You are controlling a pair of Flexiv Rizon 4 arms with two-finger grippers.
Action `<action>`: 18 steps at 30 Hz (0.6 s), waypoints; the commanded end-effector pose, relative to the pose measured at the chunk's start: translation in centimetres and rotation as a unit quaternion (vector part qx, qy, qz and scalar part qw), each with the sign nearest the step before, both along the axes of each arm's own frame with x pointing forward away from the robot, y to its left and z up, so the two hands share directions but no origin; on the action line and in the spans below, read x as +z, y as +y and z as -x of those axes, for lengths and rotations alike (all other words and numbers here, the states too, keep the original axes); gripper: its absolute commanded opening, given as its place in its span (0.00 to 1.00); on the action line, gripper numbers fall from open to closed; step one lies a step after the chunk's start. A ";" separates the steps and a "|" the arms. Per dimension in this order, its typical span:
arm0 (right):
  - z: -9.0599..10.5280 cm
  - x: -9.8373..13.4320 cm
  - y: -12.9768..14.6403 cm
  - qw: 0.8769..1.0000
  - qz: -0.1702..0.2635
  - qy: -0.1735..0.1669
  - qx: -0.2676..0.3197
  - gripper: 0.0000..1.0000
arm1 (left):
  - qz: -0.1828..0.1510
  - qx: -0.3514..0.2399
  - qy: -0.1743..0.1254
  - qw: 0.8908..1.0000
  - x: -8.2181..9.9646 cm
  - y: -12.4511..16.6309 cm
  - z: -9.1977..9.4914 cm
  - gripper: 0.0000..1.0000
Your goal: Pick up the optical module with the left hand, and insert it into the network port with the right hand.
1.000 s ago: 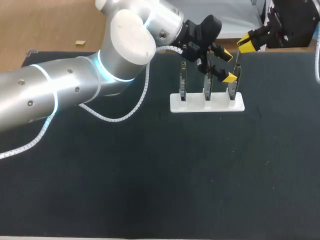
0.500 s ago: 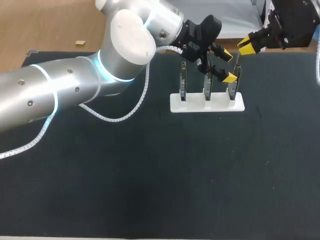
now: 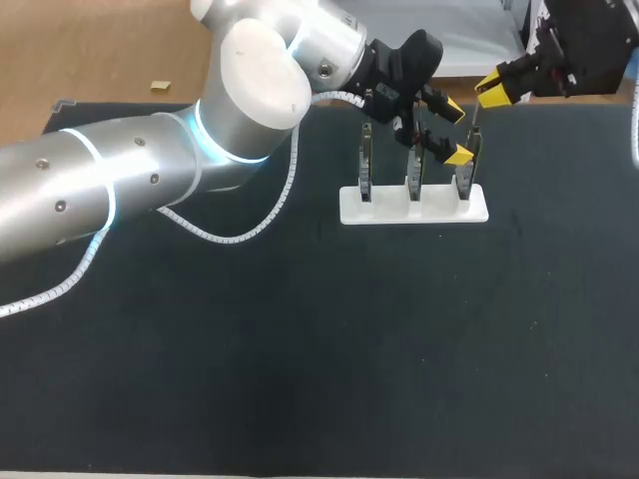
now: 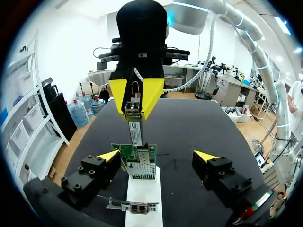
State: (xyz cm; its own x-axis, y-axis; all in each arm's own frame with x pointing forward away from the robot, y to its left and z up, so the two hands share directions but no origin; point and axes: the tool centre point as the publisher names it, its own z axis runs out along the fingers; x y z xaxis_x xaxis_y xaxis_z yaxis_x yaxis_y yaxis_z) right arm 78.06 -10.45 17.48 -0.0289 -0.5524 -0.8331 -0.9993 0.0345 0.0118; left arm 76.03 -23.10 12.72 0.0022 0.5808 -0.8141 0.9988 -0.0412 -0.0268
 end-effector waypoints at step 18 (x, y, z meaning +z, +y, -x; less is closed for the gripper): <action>0.6 0.1 0.2 1.000 0.001 -0.004 -0.001 0.00 | -0.001 0.003 -0.001 1.000 0.0 0.0 0.2 1.00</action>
State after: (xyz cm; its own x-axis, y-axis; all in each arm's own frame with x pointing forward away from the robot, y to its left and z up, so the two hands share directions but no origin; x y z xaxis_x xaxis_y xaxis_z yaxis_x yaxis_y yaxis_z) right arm 77.53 -10.33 17.56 -0.0231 -0.5523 -0.8333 -0.9994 0.0340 0.0052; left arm 76.03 -23.10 12.71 0.0022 0.5808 -0.8141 0.9988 -0.0412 -0.0267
